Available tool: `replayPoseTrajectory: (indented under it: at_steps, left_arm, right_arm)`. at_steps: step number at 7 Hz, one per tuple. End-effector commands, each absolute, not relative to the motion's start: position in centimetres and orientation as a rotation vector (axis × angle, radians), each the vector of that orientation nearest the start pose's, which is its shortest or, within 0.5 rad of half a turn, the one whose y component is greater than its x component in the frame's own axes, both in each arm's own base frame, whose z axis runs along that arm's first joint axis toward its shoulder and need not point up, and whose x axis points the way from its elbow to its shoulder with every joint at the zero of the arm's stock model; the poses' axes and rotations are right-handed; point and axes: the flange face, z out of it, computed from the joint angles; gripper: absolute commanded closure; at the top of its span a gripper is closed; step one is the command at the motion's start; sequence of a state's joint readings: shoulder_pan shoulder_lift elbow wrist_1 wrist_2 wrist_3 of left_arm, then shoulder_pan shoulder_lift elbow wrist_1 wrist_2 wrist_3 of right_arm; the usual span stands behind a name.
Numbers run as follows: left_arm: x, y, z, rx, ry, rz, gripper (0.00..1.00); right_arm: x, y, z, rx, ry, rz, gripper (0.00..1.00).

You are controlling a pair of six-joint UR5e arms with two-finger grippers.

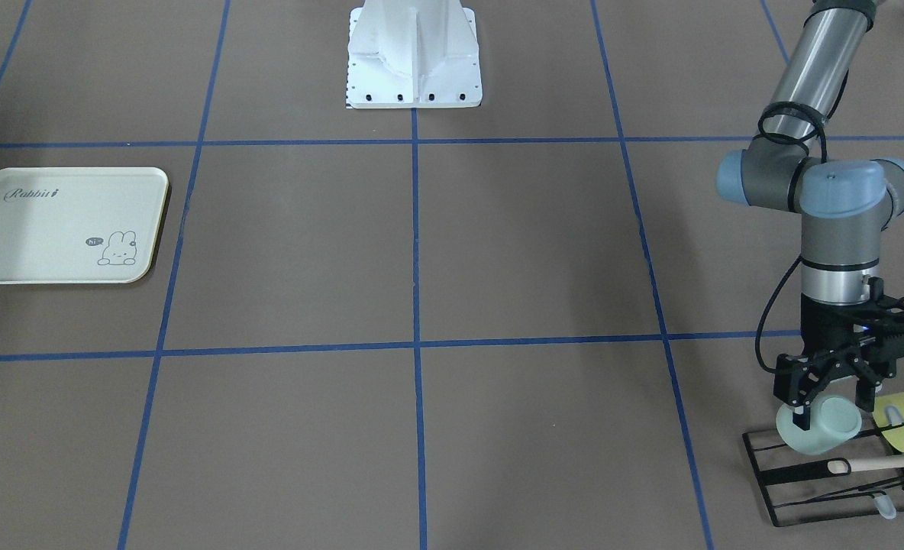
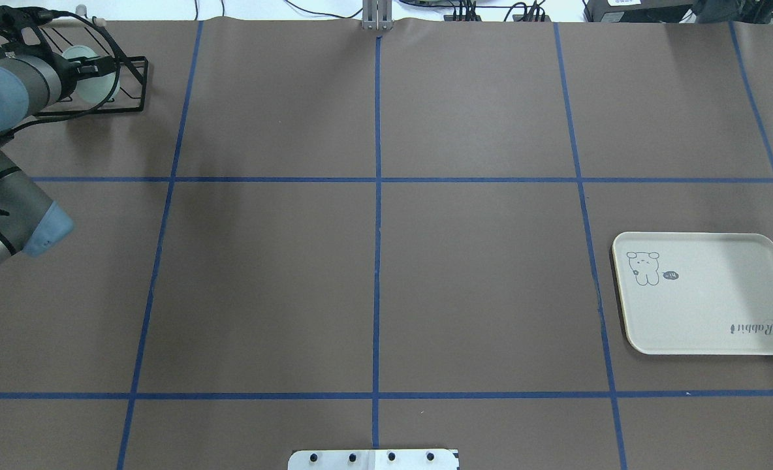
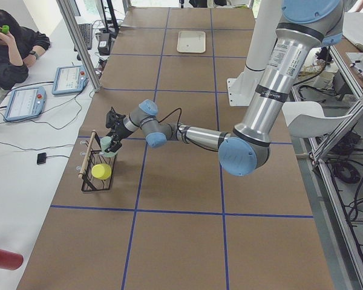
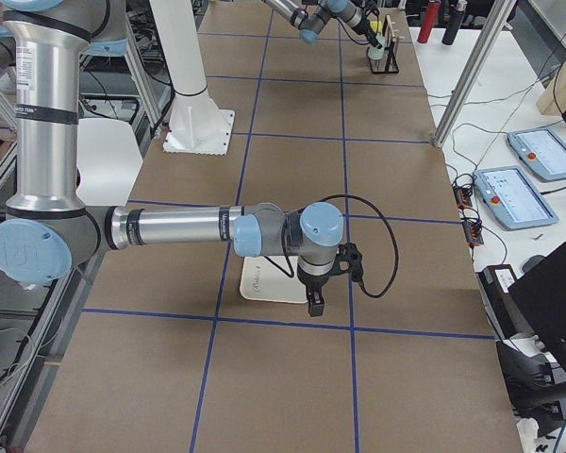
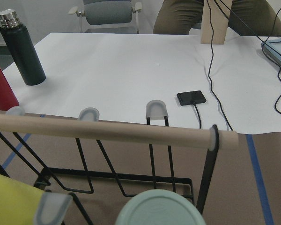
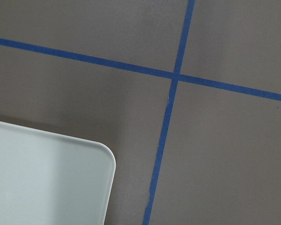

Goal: Left arm grabs green cup and hands to right arm on tray

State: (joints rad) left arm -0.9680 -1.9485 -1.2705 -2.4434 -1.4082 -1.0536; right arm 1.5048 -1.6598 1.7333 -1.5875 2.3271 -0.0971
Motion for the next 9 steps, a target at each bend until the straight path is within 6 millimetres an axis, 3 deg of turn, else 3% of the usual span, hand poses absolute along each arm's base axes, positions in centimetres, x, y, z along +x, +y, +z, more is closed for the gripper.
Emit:
replayPoseTrajectory:
  at_steps: [1,3,5,9]
  left_arm:
    - [26.80,-65.40,50.75,0.768,0.604,-0.496,0.00]
    - [26.85,-65.43,50.64,0.768,0.606,-0.495,0.03]
    - [26.73,-65.43,50.14,0.774,0.615,-0.496,0.18]
    - [26.87,-65.52,49.76,0.773,0.622,-0.493,0.18]
  right_arm:
    - [3.48,-46.02,62.53,0.063,-0.755,-0.176,0.01]
    - [3.41,-46.02,62.60,0.061,-0.755,-0.177,0.01]
    - [3.48,-46.01,62.60,0.061,-0.755,-0.174,0.01]
    - [3.41,-46.03,62.59,0.062,-0.755,-0.177,0.01]
